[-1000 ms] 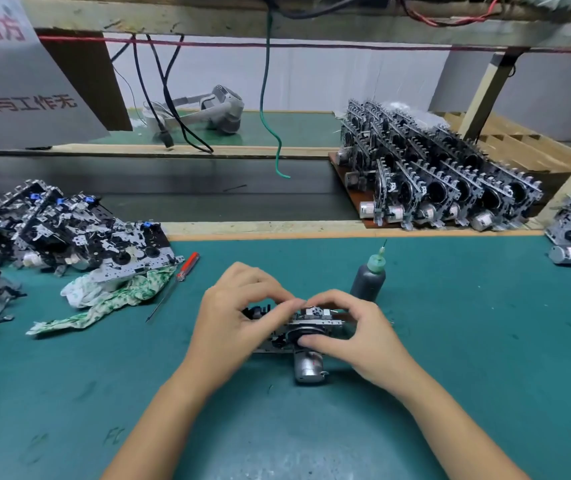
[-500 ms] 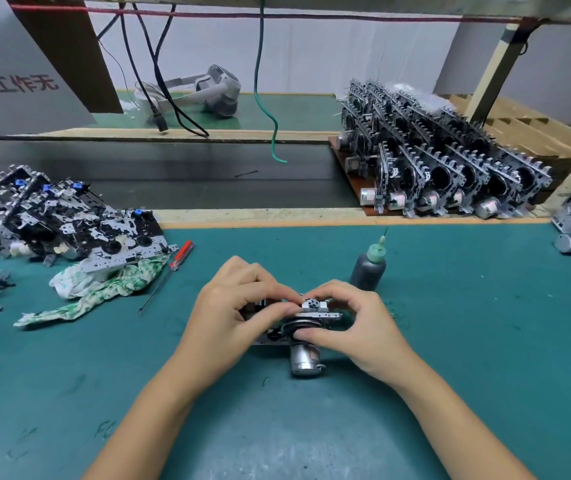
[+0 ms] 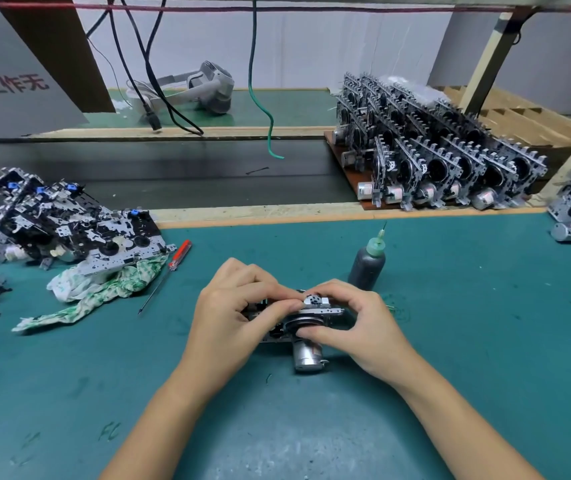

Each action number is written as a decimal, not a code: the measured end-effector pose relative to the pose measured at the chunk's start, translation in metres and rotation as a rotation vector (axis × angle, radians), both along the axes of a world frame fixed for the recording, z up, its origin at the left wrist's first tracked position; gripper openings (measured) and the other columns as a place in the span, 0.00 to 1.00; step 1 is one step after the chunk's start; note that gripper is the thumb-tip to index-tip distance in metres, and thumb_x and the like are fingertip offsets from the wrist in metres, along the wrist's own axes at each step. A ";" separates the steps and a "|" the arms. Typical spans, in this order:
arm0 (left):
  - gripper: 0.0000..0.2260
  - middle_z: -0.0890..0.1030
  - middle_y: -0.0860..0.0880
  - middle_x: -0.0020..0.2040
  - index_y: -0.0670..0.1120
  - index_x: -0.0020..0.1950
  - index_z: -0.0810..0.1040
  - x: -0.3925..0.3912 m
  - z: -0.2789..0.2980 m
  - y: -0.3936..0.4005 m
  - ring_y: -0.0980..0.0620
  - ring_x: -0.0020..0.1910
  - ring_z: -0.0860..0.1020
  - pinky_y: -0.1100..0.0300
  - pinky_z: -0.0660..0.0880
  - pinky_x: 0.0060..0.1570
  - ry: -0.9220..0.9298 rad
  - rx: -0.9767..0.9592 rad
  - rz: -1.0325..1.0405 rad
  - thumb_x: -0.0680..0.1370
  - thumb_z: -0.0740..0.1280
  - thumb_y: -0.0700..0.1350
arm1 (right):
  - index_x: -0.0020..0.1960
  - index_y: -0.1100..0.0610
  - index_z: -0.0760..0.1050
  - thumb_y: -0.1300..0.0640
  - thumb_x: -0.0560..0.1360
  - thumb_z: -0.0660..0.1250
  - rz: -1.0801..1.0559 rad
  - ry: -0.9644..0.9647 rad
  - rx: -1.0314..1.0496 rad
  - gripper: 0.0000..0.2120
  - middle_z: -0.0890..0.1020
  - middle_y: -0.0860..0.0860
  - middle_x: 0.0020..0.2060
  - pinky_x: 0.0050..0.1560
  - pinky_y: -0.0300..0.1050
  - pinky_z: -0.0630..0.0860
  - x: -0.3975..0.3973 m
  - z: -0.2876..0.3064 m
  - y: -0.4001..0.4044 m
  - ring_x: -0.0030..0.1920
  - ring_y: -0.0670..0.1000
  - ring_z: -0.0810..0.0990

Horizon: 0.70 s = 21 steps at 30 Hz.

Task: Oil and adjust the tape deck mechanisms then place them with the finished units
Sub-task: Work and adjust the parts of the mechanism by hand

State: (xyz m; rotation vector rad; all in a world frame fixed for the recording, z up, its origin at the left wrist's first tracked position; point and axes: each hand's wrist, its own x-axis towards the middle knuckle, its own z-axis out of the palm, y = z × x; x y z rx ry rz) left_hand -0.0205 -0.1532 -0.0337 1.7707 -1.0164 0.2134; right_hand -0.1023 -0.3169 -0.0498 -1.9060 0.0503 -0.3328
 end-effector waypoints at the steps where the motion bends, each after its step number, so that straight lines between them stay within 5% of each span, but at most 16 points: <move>1: 0.03 0.77 0.59 0.35 0.58 0.43 0.82 0.000 0.000 0.000 0.57 0.40 0.71 0.69 0.66 0.44 0.003 0.002 -0.001 0.72 0.71 0.49 | 0.46 0.49 0.80 0.61 0.65 0.78 0.004 0.000 0.001 0.14 0.82 0.42 0.42 0.49 0.34 0.73 0.000 0.000 0.000 0.45 0.43 0.80; 5: 0.04 0.78 0.58 0.35 0.57 0.42 0.83 0.001 0.002 0.000 0.56 0.40 0.71 0.69 0.66 0.44 0.024 0.013 -0.016 0.71 0.72 0.47 | 0.50 0.41 0.78 0.52 0.63 0.78 -0.023 -0.023 -0.139 0.17 0.81 0.38 0.46 0.56 0.37 0.71 -0.002 0.002 -0.002 0.52 0.43 0.78; 8: 0.02 0.78 0.57 0.35 0.58 0.42 0.82 0.001 0.001 0.001 0.56 0.41 0.71 0.70 0.65 0.44 0.028 0.008 -0.012 0.71 0.71 0.51 | 0.60 0.46 0.76 0.47 0.66 0.74 -0.130 -0.266 -0.355 0.23 0.80 0.40 0.49 0.59 0.36 0.69 -0.010 0.002 -0.004 0.54 0.45 0.77; 12: 0.03 0.79 0.56 0.37 0.58 0.42 0.82 0.001 0.001 0.001 0.54 0.41 0.71 0.69 0.66 0.44 0.036 0.004 -0.013 0.72 0.69 0.53 | 0.54 0.52 0.80 0.51 0.71 0.71 -0.238 -0.529 -0.587 0.13 0.82 0.48 0.43 0.50 0.43 0.74 -0.016 -0.002 -0.011 0.45 0.50 0.76; 21: 0.03 0.78 0.59 0.35 0.58 0.42 0.82 0.001 0.001 0.000 0.56 0.40 0.71 0.69 0.66 0.44 0.040 0.005 -0.008 0.71 0.68 0.53 | 0.51 0.56 0.83 0.54 0.72 0.69 -0.274 -0.582 -0.719 0.10 0.83 0.51 0.43 0.43 0.49 0.76 -0.015 -0.004 -0.013 0.41 0.53 0.78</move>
